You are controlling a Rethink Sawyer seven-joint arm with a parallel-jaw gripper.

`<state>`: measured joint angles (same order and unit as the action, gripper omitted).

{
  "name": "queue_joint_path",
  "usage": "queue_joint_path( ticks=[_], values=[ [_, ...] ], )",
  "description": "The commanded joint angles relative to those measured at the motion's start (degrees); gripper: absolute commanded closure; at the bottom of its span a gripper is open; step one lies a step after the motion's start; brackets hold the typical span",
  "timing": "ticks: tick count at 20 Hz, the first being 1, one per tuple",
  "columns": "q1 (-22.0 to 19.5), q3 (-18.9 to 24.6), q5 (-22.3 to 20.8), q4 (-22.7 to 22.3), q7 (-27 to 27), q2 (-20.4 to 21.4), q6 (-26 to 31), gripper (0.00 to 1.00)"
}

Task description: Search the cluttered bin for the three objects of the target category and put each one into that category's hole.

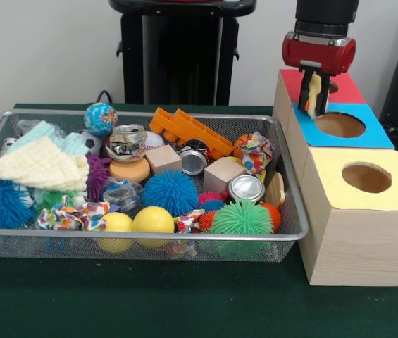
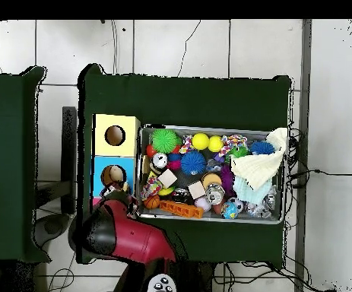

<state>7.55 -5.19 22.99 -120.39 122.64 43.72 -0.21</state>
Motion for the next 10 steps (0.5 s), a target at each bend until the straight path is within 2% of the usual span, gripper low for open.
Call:
queue_joint_path(
  ticks=[1, 5, 10],
  values=[
    [-2.1, 3.5, -2.0, -5.1, 11.2, -1.0, -3.4, 1.0],
    [-1.3, 3.1, -1.7, -6.6, 12.1, -0.1, -4.3, 1.0],
    [1.0, 2.7, -0.2, -7.4, 14.3, -1.1, -7.4, 1.0]
  ],
)
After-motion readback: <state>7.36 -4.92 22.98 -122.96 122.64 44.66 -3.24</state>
